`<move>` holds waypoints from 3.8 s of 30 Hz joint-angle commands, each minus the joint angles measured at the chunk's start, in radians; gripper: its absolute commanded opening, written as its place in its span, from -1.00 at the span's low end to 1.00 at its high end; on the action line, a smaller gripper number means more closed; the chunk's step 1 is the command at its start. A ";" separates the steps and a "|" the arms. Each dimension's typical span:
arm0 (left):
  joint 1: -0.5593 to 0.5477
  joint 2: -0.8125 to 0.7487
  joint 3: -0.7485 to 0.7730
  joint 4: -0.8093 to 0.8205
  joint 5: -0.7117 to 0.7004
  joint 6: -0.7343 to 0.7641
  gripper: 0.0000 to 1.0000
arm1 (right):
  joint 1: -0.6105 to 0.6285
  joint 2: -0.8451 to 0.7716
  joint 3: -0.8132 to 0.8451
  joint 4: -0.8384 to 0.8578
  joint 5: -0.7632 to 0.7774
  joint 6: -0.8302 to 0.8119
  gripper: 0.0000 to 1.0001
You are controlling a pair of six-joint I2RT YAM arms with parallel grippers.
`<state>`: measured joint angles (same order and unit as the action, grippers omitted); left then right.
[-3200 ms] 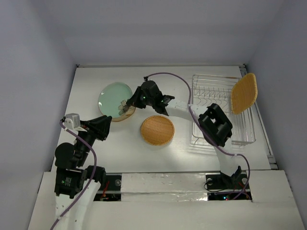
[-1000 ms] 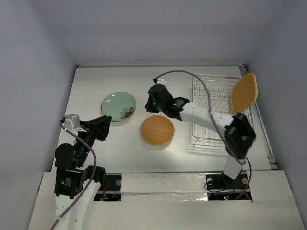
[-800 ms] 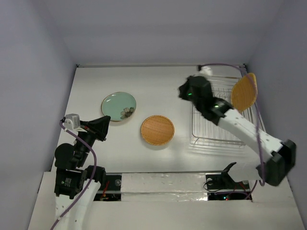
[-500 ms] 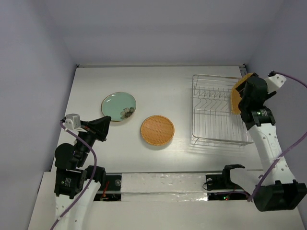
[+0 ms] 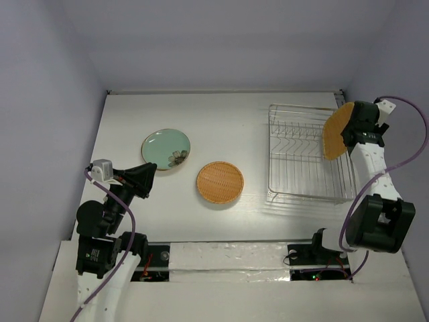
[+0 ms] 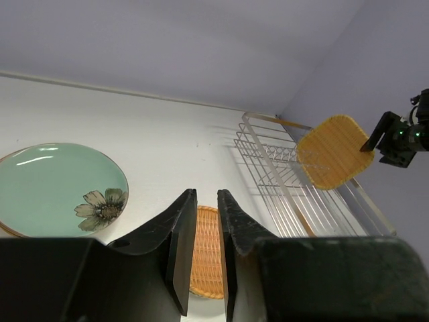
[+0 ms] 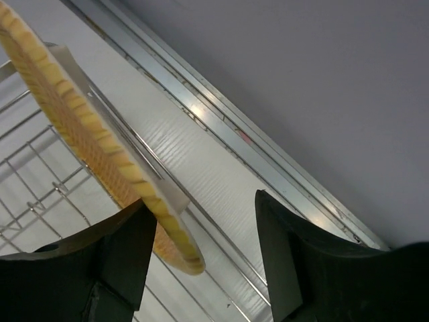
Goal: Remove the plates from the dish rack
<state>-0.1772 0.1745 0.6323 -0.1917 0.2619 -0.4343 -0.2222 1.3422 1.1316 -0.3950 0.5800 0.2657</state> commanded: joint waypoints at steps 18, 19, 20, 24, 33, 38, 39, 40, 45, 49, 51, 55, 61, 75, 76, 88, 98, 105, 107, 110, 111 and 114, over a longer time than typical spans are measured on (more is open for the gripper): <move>-0.004 -0.006 0.006 0.049 0.020 0.006 -0.64 | -0.032 0.035 0.138 0.002 -0.155 -0.190 -1.00; -0.004 -0.006 0.004 0.049 0.022 0.008 -0.64 | -0.022 0.032 0.148 -0.007 -0.151 -0.207 -1.00; -0.004 -0.007 0.004 0.049 0.020 0.006 -0.64 | -0.022 0.028 0.151 -0.016 -0.146 -0.213 -1.00; -0.004 -0.009 0.004 0.051 0.019 0.005 -0.64 | 0.012 -0.014 0.180 -0.034 -0.149 -0.252 -1.00; -0.004 -0.012 0.004 0.051 0.013 0.003 -0.63 | 0.119 -0.104 0.243 -0.036 -0.097 -0.365 -1.00; -0.004 -0.013 0.004 0.049 0.008 0.003 -0.63 | 0.142 -0.179 0.310 -0.056 -0.077 -0.312 -1.00; -0.004 -0.015 0.004 0.051 0.007 0.003 -0.62 | 0.152 -0.195 0.319 -0.057 -0.089 -0.298 -1.00; -0.004 -0.015 0.006 0.048 0.008 0.005 -0.62 | 0.161 -0.207 0.335 -0.059 -0.103 -0.268 -1.00; -0.004 -0.013 0.004 0.047 0.002 0.003 -0.62 | 0.214 -0.329 0.312 -0.077 -0.322 -0.065 -1.00; -0.004 -0.010 0.006 0.044 -0.010 0.002 -0.62 | 0.263 -0.475 0.137 -0.003 -0.604 0.180 -1.00; -0.004 -0.009 0.006 0.043 -0.013 0.002 -0.62 | 0.312 -0.534 -0.005 0.097 -0.771 0.263 -1.00; -0.004 0.006 0.007 0.040 -0.021 0.000 -0.60 | 0.454 -0.607 -0.168 0.238 -0.894 0.424 -1.00; -0.004 0.031 0.009 0.035 -0.036 -0.003 -0.59 | 0.708 -0.511 -0.234 0.309 -0.962 0.445 -1.00; 0.024 0.066 0.007 0.034 -0.036 -0.004 -0.59 | 0.770 -0.132 -0.237 0.381 -1.123 0.317 -1.00; 0.024 0.068 0.006 0.034 -0.038 -0.004 -0.59 | 0.770 -0.114 -0.237 0.384 -1.126 0.316 -1.00; 0.024 0.075 0.006 0.032 -0.035 -0.006 -0.59 | 0.738 0.044 -0.280 0.478 -1.059 0.314 -1.00; 0.024 0.074 0.004 0.034 -0.032 -0.004 -0.59 | 0.719 0.087 -0.286 0.354 -0.928 0.250 -0.42; 0.033 0.071 0.004 0.037 -0.030 -0.004 -0.59 | 0.719 0.089 -0.277 0.272 -0.845 0.201 0.17; 0.033 0.071 0.004 0.035 -0.030 -0.004 -0.59 | 0.719 0.083 -0.270 0.246 -0.844 0.187 0.37; 0.033 0.069 0.004 0.037 -0.030 -0.007 -0.59 | 0.728 0.063 -0.250 0.220 -0.833 0.173 0.57; 0.033 0.069 0.006 0.035 -0.032 -0.007 -0.59 | 0.741 0.055 -0.245 0.214 -0.827 0.172 0.61; 0.033 0.068 0.004 0.037 -0.030 -0.007 -0.59 | 0.773 0.032 -0.224 0.173 -0.796 0.164 0.72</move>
<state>-0.1486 0.2344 0.6323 -0.1921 0.2279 -0.4358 0.5217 1.4345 0.8463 -0.1780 -0.2680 0.4652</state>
